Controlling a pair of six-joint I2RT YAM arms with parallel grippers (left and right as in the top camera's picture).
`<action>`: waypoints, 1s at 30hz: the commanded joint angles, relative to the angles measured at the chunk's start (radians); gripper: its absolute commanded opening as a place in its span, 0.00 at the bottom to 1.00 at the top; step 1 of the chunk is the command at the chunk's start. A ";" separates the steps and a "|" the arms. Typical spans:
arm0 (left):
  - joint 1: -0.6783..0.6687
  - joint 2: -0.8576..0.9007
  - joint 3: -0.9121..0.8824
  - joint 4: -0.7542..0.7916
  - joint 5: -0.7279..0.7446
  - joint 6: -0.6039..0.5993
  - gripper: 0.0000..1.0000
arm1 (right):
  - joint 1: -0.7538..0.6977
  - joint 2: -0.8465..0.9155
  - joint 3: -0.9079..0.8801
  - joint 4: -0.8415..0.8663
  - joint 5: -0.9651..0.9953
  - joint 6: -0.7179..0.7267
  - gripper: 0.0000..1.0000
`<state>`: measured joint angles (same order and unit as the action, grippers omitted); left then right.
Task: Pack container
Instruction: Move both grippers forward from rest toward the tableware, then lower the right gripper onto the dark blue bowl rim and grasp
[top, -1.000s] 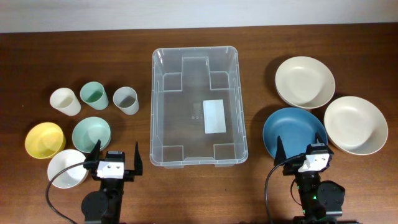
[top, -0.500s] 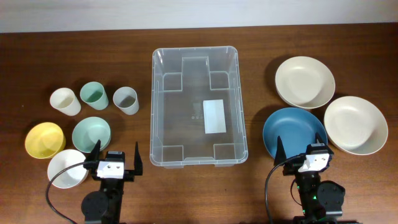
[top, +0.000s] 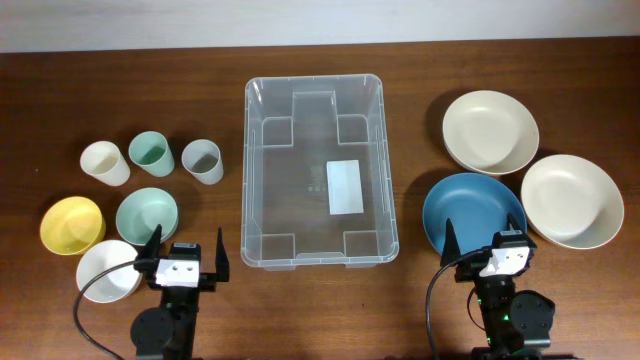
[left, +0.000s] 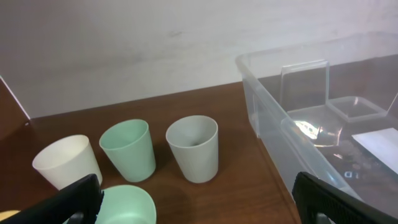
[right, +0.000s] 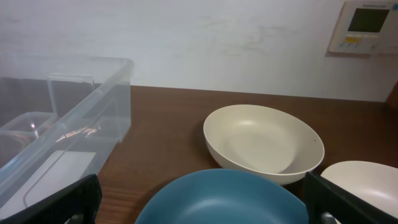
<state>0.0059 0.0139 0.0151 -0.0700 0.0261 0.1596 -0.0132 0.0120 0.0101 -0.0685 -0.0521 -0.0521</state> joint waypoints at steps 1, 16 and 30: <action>0.003 -0.009 -0.006 0.003 0.010 -0.011 1.00 | 0.006 -0.005 -0.005 -0.007 -0.002 0.008 0.99; 0.003 -0.006 0.037 -0.013 0.023 -0.150 1.00 | 0.006 0.063 0.058 -0.035 0.013 0.250 0.99; 0.003 0.295 0.474 -0.385 0.042 -0.172 1.00 | -0.022 0.491 0.618 -0.554 0.064 0.253 0.99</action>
<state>0.0059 0.2104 0.3759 -0.4179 0.0456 0.0051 -0.0177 0.4019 0.4915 -0.5495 -0.0097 0.1883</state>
